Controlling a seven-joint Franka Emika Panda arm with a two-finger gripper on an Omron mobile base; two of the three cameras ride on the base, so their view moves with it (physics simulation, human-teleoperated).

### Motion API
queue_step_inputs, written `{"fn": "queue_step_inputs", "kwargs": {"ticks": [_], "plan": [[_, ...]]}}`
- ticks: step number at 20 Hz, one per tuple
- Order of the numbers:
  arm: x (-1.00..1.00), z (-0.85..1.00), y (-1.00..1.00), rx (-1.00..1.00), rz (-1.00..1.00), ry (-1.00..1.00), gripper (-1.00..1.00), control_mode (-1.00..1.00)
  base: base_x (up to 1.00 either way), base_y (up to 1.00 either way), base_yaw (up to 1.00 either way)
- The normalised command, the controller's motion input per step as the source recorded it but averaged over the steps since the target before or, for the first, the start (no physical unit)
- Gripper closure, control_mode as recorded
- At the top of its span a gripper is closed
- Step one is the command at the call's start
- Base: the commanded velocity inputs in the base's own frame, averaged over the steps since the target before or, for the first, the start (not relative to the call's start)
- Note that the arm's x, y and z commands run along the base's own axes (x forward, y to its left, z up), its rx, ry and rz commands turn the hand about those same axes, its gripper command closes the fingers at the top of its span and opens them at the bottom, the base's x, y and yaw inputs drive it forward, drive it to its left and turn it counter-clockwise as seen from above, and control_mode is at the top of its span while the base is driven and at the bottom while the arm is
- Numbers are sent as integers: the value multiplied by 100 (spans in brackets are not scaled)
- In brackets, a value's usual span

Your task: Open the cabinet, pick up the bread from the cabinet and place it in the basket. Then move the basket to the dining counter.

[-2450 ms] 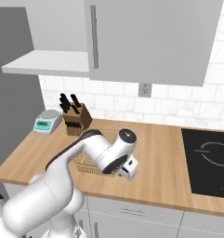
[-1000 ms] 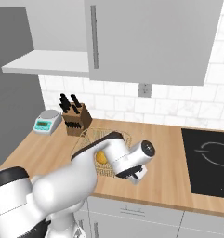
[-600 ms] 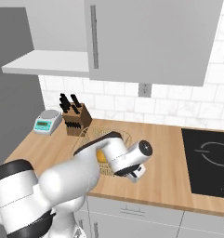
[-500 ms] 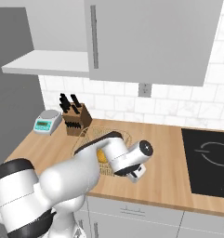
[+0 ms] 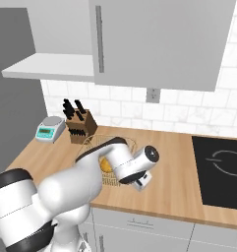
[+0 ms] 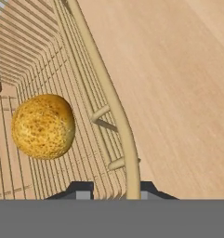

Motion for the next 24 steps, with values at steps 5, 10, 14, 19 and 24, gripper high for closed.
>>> {"fn": "queue_step_inputs", "kwargs": {"ticks": [5, 10, 14, 19, 24], "plan": [[0, 0, 0, 0, 0, 0, 100, -100, 0, 0, 0], [0, 13, -6, 2, -2, 0, 100, -100, 0, 0, 0], [0, 25, -13, 2, -6, 0, 100, -100, 0, 0, 0], [-11, 23, -18, 0, -20, 10, 100, -100, 0, 0, 0], [-44, 40, -28, 1, -27, 13, 100, -100, 0, 0, 0]]}}
